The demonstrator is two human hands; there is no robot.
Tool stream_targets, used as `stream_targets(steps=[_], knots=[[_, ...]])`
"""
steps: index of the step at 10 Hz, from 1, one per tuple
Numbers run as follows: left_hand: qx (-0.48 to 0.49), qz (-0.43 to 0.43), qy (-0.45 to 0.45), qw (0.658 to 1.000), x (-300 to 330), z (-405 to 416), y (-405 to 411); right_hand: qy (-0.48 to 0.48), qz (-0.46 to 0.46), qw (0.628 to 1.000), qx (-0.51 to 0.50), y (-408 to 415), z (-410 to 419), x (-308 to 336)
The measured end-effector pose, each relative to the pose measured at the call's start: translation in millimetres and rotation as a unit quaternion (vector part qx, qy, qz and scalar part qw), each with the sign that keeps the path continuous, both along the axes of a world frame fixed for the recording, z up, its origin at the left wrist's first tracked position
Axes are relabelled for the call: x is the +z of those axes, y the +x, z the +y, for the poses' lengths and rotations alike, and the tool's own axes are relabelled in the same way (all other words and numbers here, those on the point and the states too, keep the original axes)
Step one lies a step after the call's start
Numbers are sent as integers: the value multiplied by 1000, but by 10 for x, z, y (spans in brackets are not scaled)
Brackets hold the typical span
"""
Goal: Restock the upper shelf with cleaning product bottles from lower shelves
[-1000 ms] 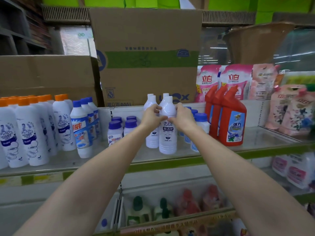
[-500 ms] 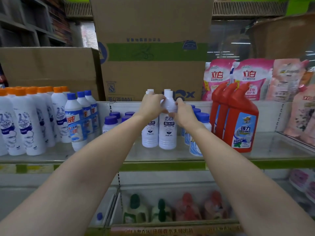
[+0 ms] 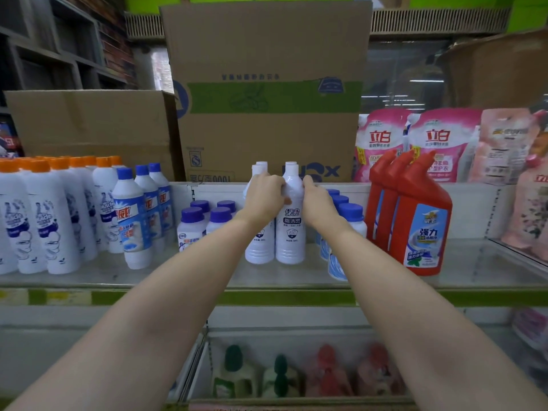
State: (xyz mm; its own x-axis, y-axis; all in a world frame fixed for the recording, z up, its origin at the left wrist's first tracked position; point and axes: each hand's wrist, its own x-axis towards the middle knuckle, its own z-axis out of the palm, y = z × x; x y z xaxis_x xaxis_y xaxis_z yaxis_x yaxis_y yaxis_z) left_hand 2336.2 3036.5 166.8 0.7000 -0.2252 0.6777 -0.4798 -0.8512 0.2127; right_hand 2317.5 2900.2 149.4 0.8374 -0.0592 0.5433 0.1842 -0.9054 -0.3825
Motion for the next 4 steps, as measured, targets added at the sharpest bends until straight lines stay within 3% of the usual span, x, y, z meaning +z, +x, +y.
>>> stream_targets(steps=[2, 4], knots=[[5, -28, 19, 999, 55, -23, -64, -14, 41, 999, 6, -218, -159, 248], [-45, 15, 33, 998, 36, -155, -235, 27, 15, 999, -25, -396, -290, 335]])
